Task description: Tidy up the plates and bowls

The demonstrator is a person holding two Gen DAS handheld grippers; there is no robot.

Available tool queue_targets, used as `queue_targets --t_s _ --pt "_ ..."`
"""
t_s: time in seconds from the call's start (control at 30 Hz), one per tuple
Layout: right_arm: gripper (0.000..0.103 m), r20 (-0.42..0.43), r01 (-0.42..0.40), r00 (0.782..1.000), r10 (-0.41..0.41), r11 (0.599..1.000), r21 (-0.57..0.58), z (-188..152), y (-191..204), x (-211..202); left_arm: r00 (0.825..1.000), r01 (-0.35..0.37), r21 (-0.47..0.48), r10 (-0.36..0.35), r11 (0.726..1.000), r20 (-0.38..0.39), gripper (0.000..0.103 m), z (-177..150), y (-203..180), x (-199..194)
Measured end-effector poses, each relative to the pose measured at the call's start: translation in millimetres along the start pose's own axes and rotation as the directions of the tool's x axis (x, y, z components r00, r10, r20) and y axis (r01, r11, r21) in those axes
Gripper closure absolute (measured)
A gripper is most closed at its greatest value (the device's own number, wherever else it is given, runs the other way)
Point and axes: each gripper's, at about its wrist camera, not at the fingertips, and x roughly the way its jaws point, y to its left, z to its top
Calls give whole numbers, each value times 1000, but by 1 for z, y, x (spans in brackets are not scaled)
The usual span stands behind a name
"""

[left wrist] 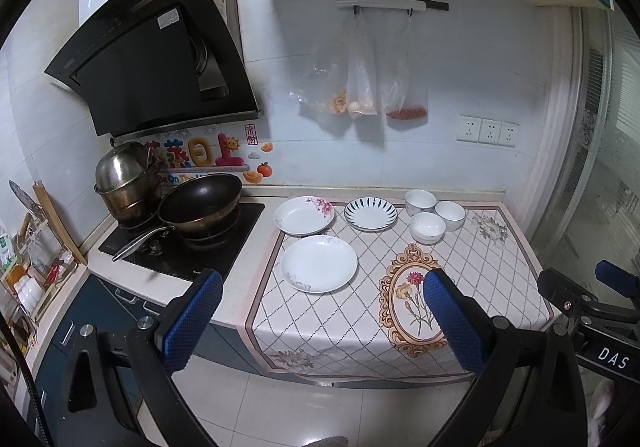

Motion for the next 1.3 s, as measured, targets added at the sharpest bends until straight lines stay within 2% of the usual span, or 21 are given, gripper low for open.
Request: queue_targets --t_s 0.7,0.87,1.0,1.13,1.3 --pt "0 -3 4 1000 -4 1000 -5 2 2 -5 1000 4 0 -4 1000 -2 0 1 -3 2" --pt "0 2 2 1000 -2 1000 12 2 3 0 1000 25 5 -25 1000 -6 0 5 3 17" --pt "0 -2 -6 1000 6 999 49 1 6 24 1000 10 15 -10 1000 -17 0 6 13 50" --pt "0 -77 -27 996 32 997 70 -4 16 67 997 -49 21 50 999 -56 0 0 28 98" --pt "0 -195 -75 977 92 993 89 -3 31 146 975 -118 0 116 993 -190 0 -6 53 179"
